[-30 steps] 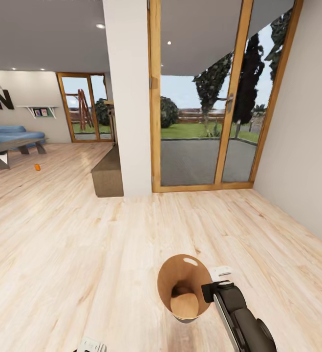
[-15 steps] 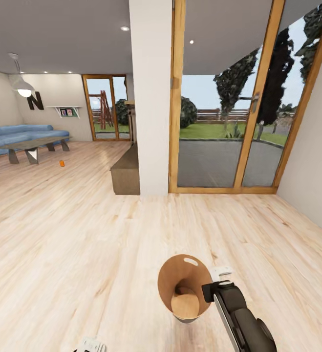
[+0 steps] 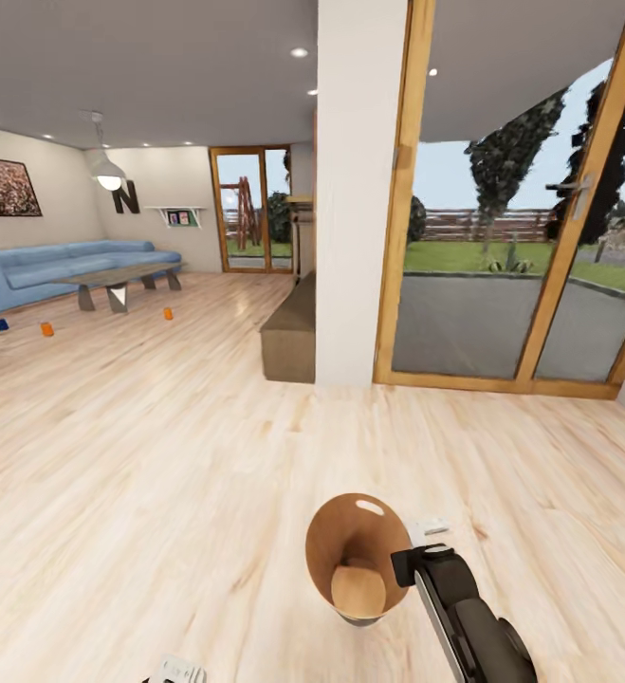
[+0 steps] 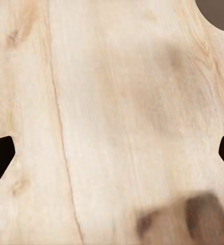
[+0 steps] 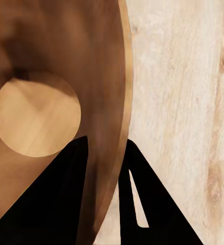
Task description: Put the three can of soda from the living room inside the tash can in the kitchen.
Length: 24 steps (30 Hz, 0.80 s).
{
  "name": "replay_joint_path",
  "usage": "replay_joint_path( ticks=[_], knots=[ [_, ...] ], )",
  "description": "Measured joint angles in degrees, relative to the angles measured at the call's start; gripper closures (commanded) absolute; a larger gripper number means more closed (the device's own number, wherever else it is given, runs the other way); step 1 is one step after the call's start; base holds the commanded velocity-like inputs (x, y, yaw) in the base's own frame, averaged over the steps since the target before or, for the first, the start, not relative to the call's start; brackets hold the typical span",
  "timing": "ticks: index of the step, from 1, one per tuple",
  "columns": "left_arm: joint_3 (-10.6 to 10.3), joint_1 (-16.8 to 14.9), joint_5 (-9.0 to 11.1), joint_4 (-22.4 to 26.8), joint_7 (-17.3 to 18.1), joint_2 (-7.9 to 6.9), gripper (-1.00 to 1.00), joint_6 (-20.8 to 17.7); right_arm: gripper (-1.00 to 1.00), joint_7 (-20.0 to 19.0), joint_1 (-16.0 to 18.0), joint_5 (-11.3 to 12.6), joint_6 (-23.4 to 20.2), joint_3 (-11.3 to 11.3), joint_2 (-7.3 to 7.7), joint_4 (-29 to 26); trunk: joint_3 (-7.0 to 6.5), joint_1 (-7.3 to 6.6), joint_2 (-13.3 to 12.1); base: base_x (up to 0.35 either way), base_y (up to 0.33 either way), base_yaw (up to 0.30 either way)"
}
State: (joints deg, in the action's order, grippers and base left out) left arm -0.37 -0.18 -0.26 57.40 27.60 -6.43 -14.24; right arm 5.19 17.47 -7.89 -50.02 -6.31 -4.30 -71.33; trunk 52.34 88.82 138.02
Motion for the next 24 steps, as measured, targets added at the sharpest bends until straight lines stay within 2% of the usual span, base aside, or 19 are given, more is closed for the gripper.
replay_joint_path(
  ticks=[24],
  knots=[
    [-0.04, 0.00, -0.03, 0.00, 0.00, 0.02, -1.00, -0.02, 1.00, 0.00, 0.00, 0.01, -0.02, 0.00, 0.00, 0.00, 0.00, 0.00, 0.00, 0.250, 0.227, 0.247]
  ],
)
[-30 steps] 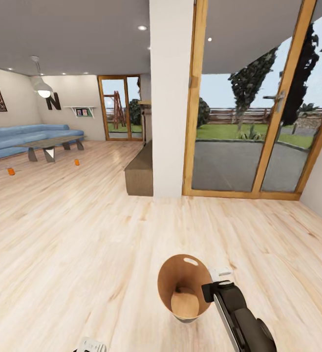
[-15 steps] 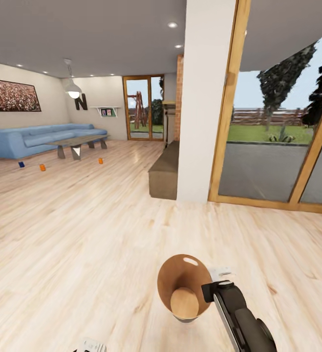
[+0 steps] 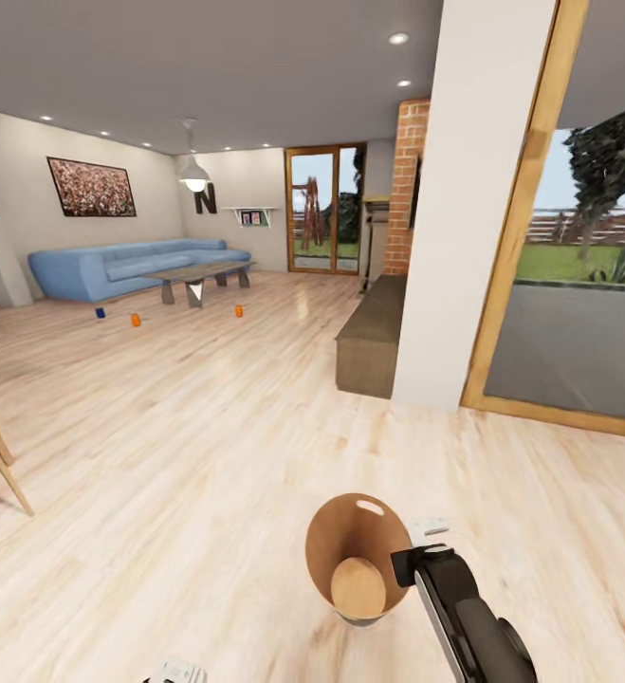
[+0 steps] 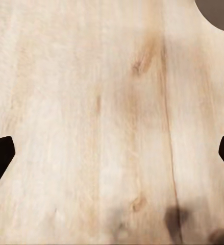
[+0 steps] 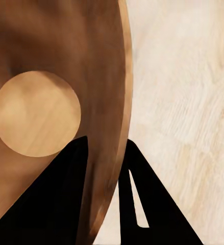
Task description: Put the three can of soda from the living room inside the tash can in the kitchen.
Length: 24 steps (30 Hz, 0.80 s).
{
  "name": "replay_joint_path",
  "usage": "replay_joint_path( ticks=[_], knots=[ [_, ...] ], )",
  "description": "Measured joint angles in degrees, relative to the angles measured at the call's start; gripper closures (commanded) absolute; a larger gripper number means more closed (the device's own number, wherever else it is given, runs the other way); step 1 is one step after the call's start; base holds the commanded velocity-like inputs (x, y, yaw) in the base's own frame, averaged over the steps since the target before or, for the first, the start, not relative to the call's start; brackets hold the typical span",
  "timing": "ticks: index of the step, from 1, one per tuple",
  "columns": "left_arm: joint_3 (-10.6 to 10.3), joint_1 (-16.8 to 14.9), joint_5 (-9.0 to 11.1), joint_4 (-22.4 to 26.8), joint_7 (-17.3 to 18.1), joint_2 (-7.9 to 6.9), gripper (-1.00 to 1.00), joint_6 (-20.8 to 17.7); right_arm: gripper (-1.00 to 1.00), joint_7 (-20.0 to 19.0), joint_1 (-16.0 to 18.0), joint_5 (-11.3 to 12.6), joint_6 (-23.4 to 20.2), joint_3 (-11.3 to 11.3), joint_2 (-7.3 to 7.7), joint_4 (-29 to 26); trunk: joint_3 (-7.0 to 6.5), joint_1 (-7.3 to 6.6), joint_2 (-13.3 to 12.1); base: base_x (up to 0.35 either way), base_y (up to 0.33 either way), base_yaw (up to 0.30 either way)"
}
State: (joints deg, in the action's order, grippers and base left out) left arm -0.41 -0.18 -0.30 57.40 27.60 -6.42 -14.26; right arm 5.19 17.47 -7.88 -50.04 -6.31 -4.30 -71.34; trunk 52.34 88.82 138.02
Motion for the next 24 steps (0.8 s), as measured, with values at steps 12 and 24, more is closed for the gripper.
replay_joint_path(
  ticks=[12, 24],
  knots=[
    [-0.01, 0.00, -0.05, 0.00, 0.00, 0.00, -1.00, 0.01, 1.00, 0.00, 0.00, -0.03, 0.00, 0.00, 0.00, 0.00, 0.00, 0.00, 0.00, 0.259, 0.221, 0.247],
    [0.06, 0.00, -0.06, 0.00, 0.00, 0.00, -1.00, -0.02, 1.00, -0.04, 0.00, 0.29, 0.03, 0.02, 0.00, -0.16, 0.00, 0.00, 0.00, 0.300, 0.137, 0.235]
  ],
)
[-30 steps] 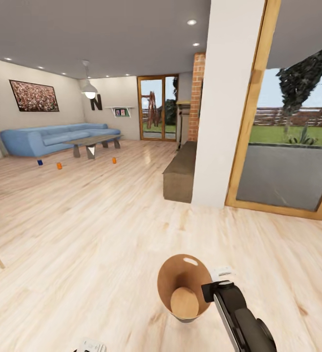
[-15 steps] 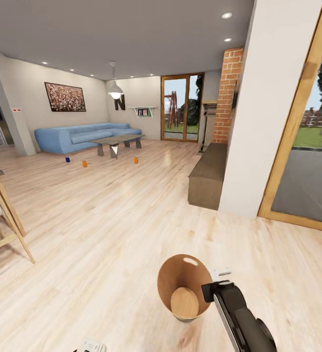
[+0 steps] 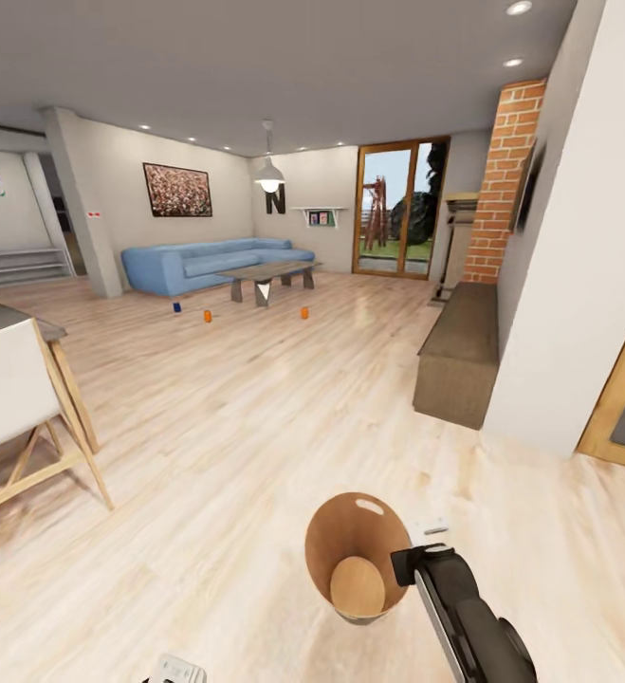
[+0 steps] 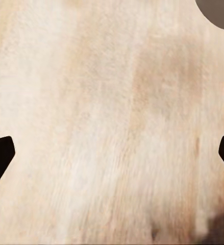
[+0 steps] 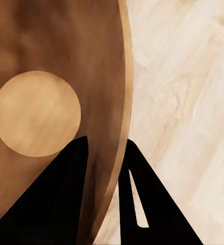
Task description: Put the three can of soda from the living room inside the tash can in the kitchen.
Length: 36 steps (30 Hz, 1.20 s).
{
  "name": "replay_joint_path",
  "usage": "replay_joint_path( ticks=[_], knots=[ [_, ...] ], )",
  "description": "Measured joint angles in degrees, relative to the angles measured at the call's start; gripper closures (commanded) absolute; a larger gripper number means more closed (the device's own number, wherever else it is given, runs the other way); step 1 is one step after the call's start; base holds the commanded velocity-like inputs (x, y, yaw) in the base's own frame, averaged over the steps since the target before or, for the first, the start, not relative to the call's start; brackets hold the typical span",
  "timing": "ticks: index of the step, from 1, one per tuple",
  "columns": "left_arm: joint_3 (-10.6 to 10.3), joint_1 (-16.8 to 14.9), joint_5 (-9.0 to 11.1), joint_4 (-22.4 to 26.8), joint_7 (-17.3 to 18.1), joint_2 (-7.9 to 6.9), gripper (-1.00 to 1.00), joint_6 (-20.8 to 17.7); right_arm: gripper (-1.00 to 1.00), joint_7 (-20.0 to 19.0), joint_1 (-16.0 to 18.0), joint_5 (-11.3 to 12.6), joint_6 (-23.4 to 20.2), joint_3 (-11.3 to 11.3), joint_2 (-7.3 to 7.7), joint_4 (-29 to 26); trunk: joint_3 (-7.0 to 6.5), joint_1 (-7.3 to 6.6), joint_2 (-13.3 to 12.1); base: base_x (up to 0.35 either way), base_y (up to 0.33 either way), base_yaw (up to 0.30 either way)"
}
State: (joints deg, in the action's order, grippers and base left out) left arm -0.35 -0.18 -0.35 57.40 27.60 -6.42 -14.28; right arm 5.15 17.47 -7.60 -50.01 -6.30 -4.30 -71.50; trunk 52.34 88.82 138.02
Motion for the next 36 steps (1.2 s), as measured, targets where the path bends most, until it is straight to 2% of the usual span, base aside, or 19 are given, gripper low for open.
replay_joint_path(
  ticks=[15, 36],
  knots=[
    [0.17, 0.00, 0.06, 0.00, 0.00, 0.00, -1.00, -0.82, 1.00, -0.09, 0.00, -0.14, 0.02, 0.07, 0.00, -0.22, 0.00, 0.00, 0.00, 0.339, 0.006, 0.013],
    [0.18, 0.00, 0.09, 0.00, 0.00, 0.00, -1.00, -1.19, 1.00, -0.06, 0.00, 0.33, -0.03, 0.07, 0.00, -0.37, 0.00, 0.00, 0.00, 0.339, 0.097, 0.000]
  ],
)
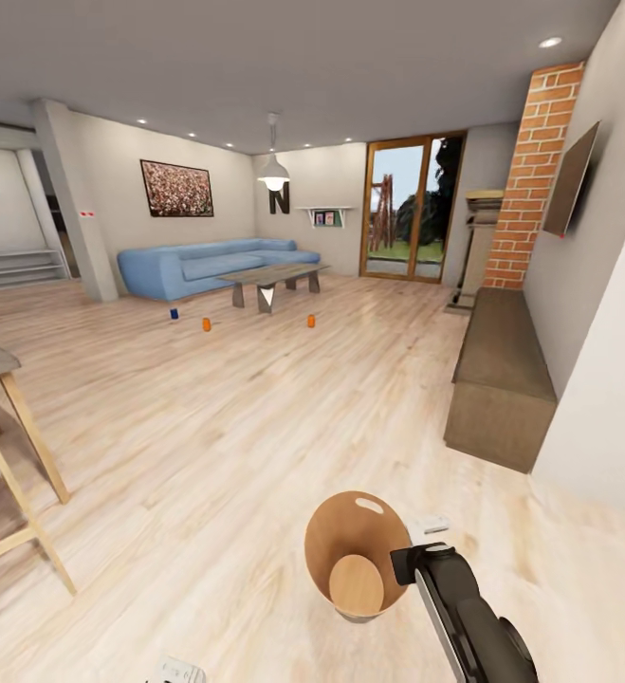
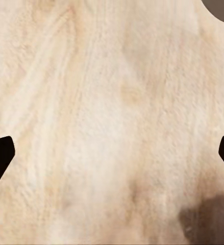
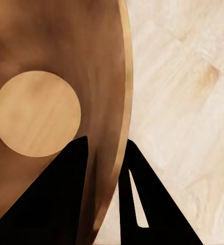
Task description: Put the three can of soda from the living room inside the tash can in the kitchen.
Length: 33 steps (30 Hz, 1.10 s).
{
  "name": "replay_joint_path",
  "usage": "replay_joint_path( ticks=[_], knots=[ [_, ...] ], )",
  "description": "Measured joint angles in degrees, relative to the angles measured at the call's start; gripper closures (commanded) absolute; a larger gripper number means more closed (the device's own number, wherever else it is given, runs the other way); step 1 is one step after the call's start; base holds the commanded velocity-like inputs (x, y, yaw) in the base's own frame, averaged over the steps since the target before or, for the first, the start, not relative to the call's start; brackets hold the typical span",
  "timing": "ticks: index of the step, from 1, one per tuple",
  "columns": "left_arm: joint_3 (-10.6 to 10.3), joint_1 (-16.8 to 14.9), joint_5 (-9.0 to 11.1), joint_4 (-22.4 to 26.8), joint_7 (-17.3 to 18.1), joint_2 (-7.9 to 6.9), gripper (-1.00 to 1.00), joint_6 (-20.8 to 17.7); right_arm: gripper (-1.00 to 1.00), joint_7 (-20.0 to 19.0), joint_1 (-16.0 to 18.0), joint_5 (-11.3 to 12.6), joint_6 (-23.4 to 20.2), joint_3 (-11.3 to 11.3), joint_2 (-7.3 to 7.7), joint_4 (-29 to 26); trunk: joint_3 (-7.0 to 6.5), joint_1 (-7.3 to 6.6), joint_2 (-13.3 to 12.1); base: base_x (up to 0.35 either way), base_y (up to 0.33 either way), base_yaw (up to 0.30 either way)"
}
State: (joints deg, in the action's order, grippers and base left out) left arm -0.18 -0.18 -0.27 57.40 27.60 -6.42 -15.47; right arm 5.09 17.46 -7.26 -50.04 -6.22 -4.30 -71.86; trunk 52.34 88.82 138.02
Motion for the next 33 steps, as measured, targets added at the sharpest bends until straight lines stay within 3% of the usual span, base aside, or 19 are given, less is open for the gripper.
replay_joint_path(
  ticks=[33],
  knots=[
    [0.05, 0.00, -0.04, 0.00, 0.00, 0.00, -1.00, 0.00, 1.00, 0.00, 0.00, -0.32, 0.07, 0.02, 0.00, 0.09, 0.00, 0.00, 0.00, 0.339, 0.100, 0.000]
  ],
)
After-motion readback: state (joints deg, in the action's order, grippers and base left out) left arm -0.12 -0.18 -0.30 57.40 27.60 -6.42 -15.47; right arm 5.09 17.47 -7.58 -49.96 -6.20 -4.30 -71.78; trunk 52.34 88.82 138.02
